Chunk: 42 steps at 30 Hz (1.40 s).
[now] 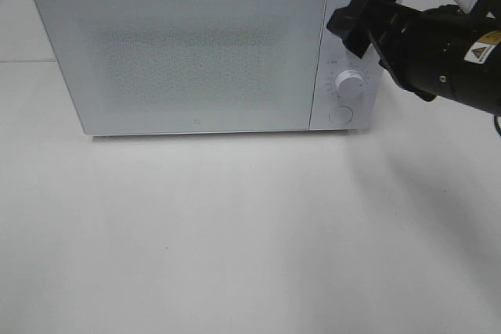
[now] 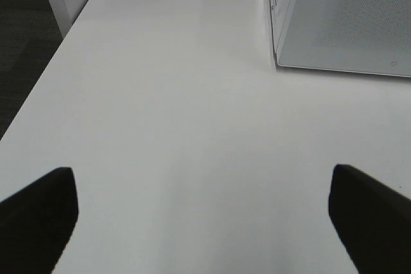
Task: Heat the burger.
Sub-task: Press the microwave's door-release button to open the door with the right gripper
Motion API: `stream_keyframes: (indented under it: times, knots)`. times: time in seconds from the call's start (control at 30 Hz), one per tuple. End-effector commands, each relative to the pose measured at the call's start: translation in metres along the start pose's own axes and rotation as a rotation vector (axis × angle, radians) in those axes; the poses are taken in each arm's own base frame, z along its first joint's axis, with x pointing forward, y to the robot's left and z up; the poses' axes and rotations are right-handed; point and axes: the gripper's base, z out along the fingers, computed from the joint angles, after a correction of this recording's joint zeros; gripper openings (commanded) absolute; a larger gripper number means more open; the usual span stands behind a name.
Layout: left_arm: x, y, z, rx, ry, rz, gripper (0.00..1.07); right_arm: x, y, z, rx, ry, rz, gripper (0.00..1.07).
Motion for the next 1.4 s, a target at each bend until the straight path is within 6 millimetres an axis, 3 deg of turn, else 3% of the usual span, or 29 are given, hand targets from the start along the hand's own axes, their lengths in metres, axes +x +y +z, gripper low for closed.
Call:
stream_keyframes:
  times: [0.03,0.33,0.7,1.0,1.07,1.2,1.27,1.4]
  knots:
    - [0.0,0.0,-0.002,-0.001,-0.03,-0.002,0.98,-0.001,-0.007,-0.017,0.06,0.135,-0.171,0.75]
    - [0.0,0.0,-0.002,-0.001,-0.03,-0.002,0.98,-0.004,-0.012,-0.046,0.136,0.466,-0.411,0.75]
    - [0.0,0.0,-0.002,-0.001,-0.03,-0.002,0.98,-0.009,-0.019,-0.082,0.22,0.639,-0.662,0.77]
    - [0.0,0.0,-0.002,-0.001,-0.03,-0.002,0.98,-0.011,-0.017,-0.099,0.218,0.632,-0.657,0.76]
    - [0.0,0.0,-0.002,-0.001,-0.03,-0.002,0.98,-0.017,-0.014,-0.125,0.218,0.588,-0.667,0.76]
    - [0.0,0.0,-0.002,-0.001,-0.03,-0.002,0.98,-0.021,-0.012,-0.147,0.211,0.502,-0.678,0.77]
    - [0.0,0.0,-0.002,-0.001,-0.03,-0.002,0.98,-0.021,-0.012,-0.172,0.189,0.397,-0.673,0.79]
    - [0.0,0.0,-0.002,-0.001,-0.03,-0.002,0.98,-0.015,-0.015,-0.191,0.174,0.325,-0.672,0.82]
